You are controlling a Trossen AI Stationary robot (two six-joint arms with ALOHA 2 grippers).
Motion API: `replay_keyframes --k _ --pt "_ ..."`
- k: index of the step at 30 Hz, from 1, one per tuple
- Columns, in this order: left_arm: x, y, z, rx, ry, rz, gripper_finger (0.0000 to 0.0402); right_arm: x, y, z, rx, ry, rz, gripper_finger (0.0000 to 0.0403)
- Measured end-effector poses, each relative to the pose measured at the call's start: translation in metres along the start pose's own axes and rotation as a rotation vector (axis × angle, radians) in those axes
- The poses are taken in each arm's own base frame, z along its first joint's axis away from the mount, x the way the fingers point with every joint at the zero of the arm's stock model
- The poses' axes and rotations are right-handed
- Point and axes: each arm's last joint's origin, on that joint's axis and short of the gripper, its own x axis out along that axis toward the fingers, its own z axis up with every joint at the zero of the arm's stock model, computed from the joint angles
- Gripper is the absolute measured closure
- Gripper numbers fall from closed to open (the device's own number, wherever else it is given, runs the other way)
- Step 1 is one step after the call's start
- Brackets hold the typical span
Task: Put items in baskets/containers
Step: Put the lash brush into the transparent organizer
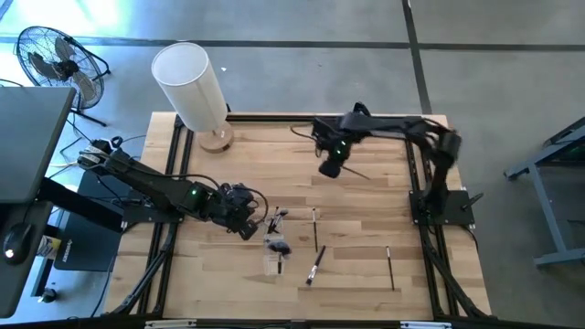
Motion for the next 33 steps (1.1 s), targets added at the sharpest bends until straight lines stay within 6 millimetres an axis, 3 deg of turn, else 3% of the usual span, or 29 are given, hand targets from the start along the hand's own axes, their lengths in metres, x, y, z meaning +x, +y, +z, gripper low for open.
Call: replay_keyframes --k 8,11,15,18,22,28,33 --pt "-0.006 0.003 -0.002 0.159 0.07 -0.05 0.0401 -0.039 0.055 -0.101 0.187 -0.355 0.148 0.0402" --pt "-0.006 0.003 -0.003 0.233 0.088 -0.057 0.0401 -0.046 0.078 -0.128 0.201 -0.68 0.267 0.0402" --pt "-0.013 0.007 -0.002 0.291 0.094 -0.076 0.0401 -0.042 0.107 -0.145 0.139 -1.107 0.435 0.0403" --pt "-0.015 0.009 -0.003 0.33 0.108 -0.075 0.0401 -0.041 0.129 -0.147 0.067 -1.35 0.486 0.0403" --pt "-0.019 0.014 -0.004 0.364 0.125 -0.064 0.0401 -0.032 0.162 -0.13 -0.021 -1.484 0.479 0.0403" --pt "-0.02 0.016 -0.006 0.372 0.159 -0.059 0.0401 -0.016 0.217 -0.078 -0.182 -1.507 0.57 0.0403" --pt "-0.02 0.018 -0.008 0.382 0.188 -0.046 0.0401 0.0 0.246 -0.057 -0.21 -1.47 0.596 0.0402"
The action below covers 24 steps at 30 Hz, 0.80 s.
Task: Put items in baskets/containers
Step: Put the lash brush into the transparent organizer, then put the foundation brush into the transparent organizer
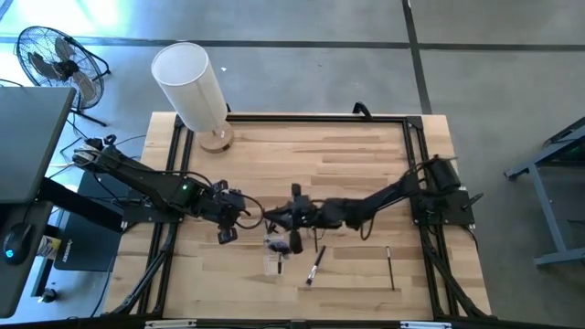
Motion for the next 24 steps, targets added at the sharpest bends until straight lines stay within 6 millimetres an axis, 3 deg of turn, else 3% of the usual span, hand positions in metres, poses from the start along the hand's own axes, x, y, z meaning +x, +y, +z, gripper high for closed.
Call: replay_keyframes --k 4,11,24 --pt "-0.001 -0.002 -0.003 0.013 0.018 -0.006 0.0401 0.006 0.003 -0.018 -0.023 0.116 -0.016 0.0402" --pt "-0.005 -0.013 -0.011 0.053 -0.015 0.004 0.0401 0.002 0.008 -0.032 0.019 0.244 -0.035 0.0389" --pt "-0.009 -0.022 -0.019 0.025 -0.039 0.012 0.0399 -0.001 0.009 -0.036 0.055 0.32 -0.018 0.0282"
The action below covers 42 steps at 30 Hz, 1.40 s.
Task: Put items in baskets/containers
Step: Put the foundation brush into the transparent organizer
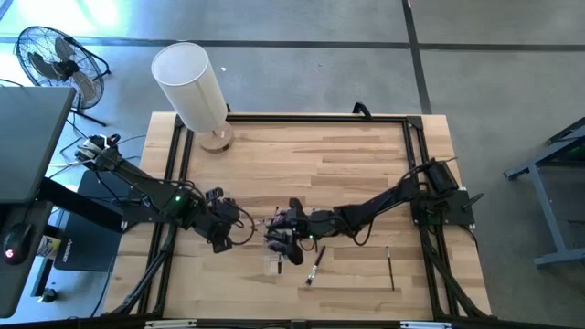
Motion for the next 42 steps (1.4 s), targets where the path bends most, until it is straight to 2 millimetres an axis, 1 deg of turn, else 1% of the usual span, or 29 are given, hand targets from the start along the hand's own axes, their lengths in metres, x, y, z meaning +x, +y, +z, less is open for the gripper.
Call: replay_keyframes --k 2,5,9,12,15,17,21,23,27,32,36,42 --pt "0.0 0.0 0.0 0.002 0.005 -0.008 0.0388 -0.003 0.002 0.006 -0.024 -0.004 0.002 0.0272" --pt "0.002 -0.002 0.0 0.006 0.014 -0.006 0.0355 -0.014 0.005 0.022 -0.065 0.011 -0.003 0.0263" --pt "0.013 -0.005 0.0 0.024 0.01 0.064 0.03 -0.038 0.009 0.046 -0.075 0.092 -0.032 0.0261" --pt "0.028 -0.01 -0.002 0.063 0.046 0.124 0.0269 -0.061 0.01 0.063 -0.019 0.164 -0.066 0.0261" --pt "0.048 -0.017 -0.005 0.134 0.101 0.177 0.026 -0.086 0.01 0.076 0.053 0.23 -0.109 0.0261" --pt "0.062 -0.019 -0.01 0.145 0.128 0.202 0.0261 -0.1 0.01 0.084 0.072 0.248 -0.137 0.0261" --pt "0.088 -0.018 -0.027 0.084 0.13 0.165 0.0268 -0.122 0.015 0.096 0.031 0.224 -0.18 0.0261" --pt "0.099 -0.016 -0.037 0.019 0.089 0.128 0.0274 -0.13 0.017 0.1 0.009 0.21 -0.199 0.0261" --pt "0.108 -0.005 -0.055 -0.085 0.015 0.035 0.0286 -0.139 0.021 0.105 -0.011 0.185 -0.218 0.0261" --pt "0.121 0.004 -0.073 -0.144 -0.107 -0.056 0.0295 -0.14 0.021 0.104 -0.035 0.192 -0.22 0.0261" --pt "0.125 0.008 -0.079 -0.171 -0.166 -0.088 0.0296 -0.141 0.02 0.103 -0.043 0.206 -0.232 0.0261" --pt "0.126 0.01 -0.08 -0.104 -0.203 -0.061 0.0297 -0.141 0.019 0.103 -0.052 0.201 -0.265 0.0261"
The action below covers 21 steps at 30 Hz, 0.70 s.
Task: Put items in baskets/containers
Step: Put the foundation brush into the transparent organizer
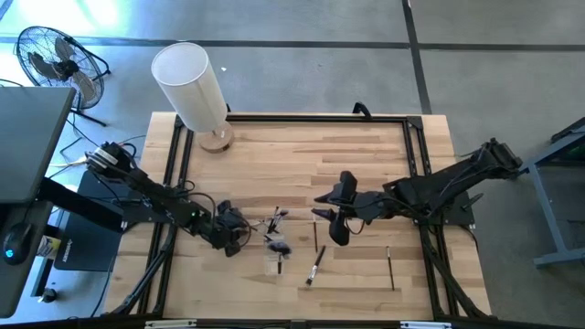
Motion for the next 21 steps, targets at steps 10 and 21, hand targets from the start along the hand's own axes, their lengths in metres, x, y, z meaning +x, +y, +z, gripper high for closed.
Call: replay_keyframes --k 10,21 --pt "0.007 0.0 -0.003 0.017 -0.029 0.055 0.0297 0.0 -0.001 0.0 -0.006 -0.001 -0.015 0.0261" --pt "0.016 -0.001 -0.006 0.012 -0.061 0.086 0.0296 0.0 -0.002 0.0 -0.007 -0.016 -0.049 0.0261"
